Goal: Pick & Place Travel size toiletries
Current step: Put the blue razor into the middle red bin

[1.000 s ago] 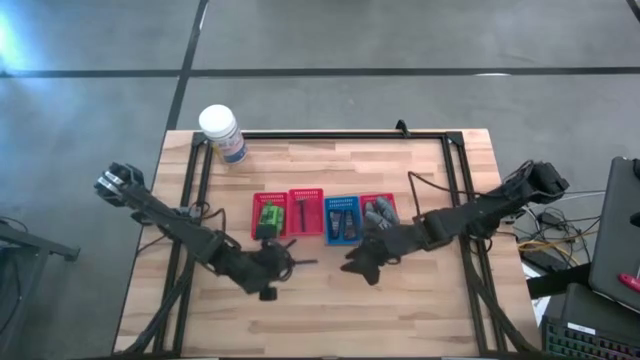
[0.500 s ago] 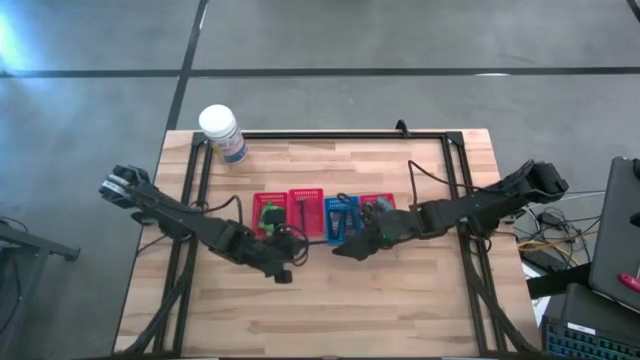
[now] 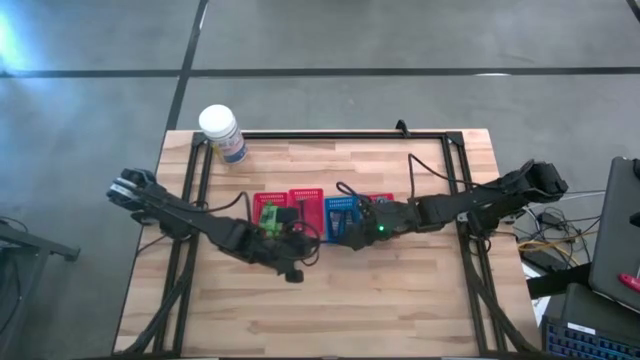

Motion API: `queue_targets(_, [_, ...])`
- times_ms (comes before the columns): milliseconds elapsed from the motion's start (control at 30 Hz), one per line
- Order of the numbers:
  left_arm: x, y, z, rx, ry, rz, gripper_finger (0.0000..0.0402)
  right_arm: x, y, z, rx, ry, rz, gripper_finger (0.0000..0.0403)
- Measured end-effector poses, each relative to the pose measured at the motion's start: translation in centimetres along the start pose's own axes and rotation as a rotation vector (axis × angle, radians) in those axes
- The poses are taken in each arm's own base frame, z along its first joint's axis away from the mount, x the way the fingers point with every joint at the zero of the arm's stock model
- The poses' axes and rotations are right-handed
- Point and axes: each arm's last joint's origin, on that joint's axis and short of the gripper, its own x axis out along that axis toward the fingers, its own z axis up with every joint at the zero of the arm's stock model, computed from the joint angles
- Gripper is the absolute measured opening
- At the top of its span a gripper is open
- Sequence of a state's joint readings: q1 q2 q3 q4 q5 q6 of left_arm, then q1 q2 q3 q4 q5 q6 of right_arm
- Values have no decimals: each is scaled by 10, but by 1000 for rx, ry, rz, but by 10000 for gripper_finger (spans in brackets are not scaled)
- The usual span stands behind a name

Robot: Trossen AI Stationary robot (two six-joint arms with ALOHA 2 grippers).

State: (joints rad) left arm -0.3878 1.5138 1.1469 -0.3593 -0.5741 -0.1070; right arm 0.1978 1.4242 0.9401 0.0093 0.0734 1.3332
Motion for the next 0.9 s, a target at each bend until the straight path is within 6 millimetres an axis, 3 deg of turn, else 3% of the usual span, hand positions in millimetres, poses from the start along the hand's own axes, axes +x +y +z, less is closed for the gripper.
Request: queue_targets(900, [1,1,2,-12,-6,2,30,0,-1,3,-42,-13,-9,145])
